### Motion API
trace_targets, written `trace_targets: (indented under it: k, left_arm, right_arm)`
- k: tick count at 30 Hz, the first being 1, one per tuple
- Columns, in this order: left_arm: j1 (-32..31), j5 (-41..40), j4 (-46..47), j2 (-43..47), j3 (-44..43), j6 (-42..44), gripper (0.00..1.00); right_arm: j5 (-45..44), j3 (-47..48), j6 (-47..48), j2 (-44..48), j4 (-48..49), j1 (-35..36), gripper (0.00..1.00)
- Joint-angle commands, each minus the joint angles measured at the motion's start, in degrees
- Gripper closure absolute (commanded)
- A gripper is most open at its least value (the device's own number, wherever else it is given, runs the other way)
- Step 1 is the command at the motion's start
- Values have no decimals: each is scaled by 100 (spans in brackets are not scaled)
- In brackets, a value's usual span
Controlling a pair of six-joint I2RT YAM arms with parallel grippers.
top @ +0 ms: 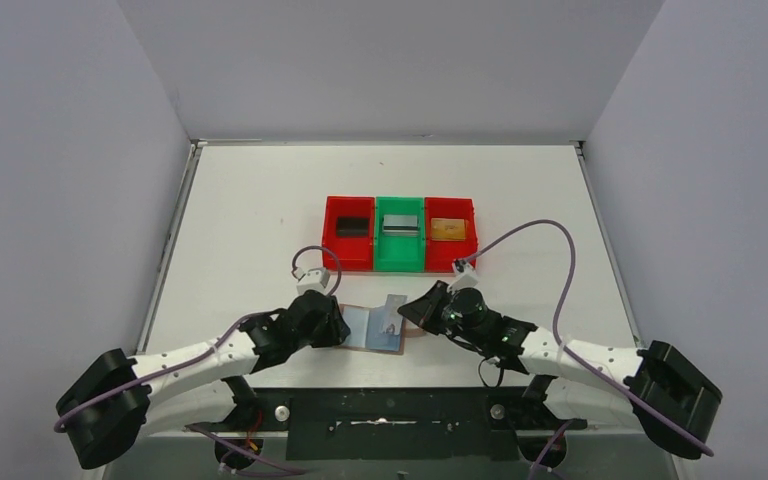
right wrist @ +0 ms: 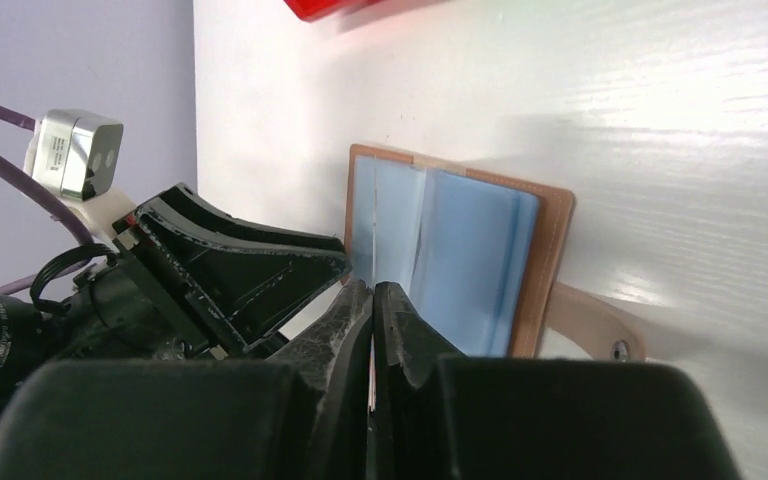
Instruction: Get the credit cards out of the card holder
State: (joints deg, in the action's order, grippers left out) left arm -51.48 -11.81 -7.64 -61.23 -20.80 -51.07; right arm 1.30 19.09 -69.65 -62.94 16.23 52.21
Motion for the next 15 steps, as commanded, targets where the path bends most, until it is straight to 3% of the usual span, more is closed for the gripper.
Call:
trace_targets:
  k: [1,6,14,15]
  left_arm:
    - [21,-170,-279,530,-322,97,65]
    - [120,-262,-294,624,-373,141,52]
    - [693,286,-380,613,-708,342,49]
    - [788,349,-363,725,-721,478,45]
  right_arm:
    - [-636,-87,513,593,-200,9,100]
    - [-1052,-64,1028,1057,-390,33,100]
    - [-1447,141,2241,1750,-840,48,100]
    - [-1544,159,2408,1840,-881,52,100]
